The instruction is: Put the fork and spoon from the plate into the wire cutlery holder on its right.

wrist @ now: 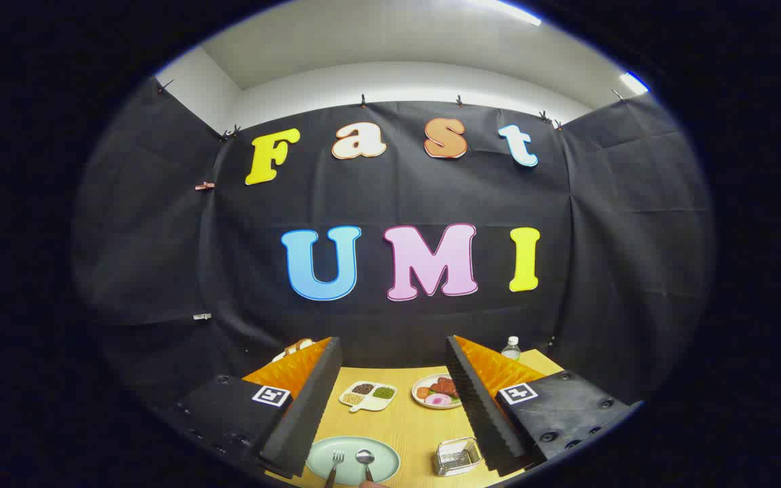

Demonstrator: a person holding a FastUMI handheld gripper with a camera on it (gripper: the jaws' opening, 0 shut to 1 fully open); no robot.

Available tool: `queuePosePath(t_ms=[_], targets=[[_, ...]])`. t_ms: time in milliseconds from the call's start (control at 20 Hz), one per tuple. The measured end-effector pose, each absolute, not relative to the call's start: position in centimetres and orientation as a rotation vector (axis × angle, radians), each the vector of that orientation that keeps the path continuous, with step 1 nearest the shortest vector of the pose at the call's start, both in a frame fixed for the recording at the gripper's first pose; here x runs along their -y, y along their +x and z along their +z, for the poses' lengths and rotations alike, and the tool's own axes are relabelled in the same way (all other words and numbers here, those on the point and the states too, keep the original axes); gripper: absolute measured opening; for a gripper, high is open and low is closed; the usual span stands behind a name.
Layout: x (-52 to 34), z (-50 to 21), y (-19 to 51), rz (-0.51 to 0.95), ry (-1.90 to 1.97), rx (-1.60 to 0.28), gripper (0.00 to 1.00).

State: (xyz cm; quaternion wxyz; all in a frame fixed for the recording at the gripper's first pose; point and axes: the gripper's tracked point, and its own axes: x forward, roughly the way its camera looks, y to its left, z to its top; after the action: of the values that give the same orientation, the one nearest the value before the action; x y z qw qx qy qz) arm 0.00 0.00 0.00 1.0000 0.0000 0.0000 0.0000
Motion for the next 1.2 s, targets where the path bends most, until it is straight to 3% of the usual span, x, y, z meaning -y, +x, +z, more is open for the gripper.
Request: queuePosePath(t_ms=[800,1200], targets=[[1.0,-4.8,1.0,-0.061,-0.085,-0.121,0.96],[-2.8,-11.5,2.4,0.102,-0.036,-0.314,0.95]])
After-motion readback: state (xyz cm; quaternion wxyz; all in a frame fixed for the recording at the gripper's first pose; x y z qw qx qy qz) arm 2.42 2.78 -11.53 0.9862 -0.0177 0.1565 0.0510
